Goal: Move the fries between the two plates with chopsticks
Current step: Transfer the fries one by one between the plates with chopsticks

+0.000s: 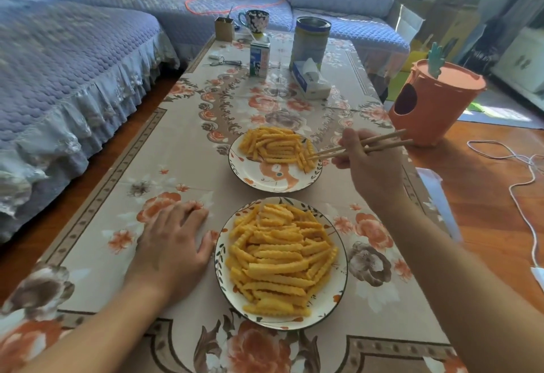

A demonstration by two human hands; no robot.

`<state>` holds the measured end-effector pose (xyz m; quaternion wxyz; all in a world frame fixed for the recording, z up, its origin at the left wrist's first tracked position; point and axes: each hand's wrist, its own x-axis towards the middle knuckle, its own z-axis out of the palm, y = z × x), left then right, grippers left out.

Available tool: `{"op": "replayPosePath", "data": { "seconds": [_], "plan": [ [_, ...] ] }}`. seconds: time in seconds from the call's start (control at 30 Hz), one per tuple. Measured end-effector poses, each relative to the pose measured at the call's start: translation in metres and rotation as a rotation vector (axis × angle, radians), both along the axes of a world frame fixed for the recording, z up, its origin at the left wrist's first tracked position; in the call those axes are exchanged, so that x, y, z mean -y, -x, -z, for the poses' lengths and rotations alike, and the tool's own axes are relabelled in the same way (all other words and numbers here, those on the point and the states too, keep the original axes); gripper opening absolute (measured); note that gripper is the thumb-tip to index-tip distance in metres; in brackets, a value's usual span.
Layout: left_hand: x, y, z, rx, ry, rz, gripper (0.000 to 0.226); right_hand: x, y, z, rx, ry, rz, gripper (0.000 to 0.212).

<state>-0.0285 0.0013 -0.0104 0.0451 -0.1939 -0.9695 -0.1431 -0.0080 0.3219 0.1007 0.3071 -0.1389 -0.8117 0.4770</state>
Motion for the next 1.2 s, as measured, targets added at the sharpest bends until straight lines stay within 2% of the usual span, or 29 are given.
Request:
{"op": "replayPosePath", "data": {
  "seconds": [0.2, 0.37, 0.53, 0.77, 1.07, 1.2],
  "plan": [
    [0.001, 0.001, 0.0, 0.002, 0.004, 0.001, 0.051, 0.0, 0.028, 0.015, 0.06, -0.033, 0.025, 0.029],
    [0.002, 0.002, 0.001, 0.013, 0.015, -0.005, 0.053, 0.001, 0.021, 0.005, 0.037, -0.028, 0.06, 0.032],
    [0.002, 0.001, 0.0, 0.027, 0.015, -0.007, 0.055, 0.001, -0.025, -0.032, -0.006, 0.179, -0.013, 0.035],
    [0.0, 0.001, 0.001, 0.024, 0.022, -0.018, 0.055, -0.023, -0.097, -0.034, 0.121, 0.341, -0.113, 0.037],
    [0.0, 0.001, 0.0, 0.046, 0.02, -0.028, 0.06, -0.032, -0.098, -0.016, 0.227, 0.337, -0.163, 0.037],
    [-0.001, 0.0, 0.0, 0.042, 0.022, -0.024, 0.06, -0.04, -0.095, -0.014, 0.152, 0.386, -0.1, 0.039]
  ]
}}
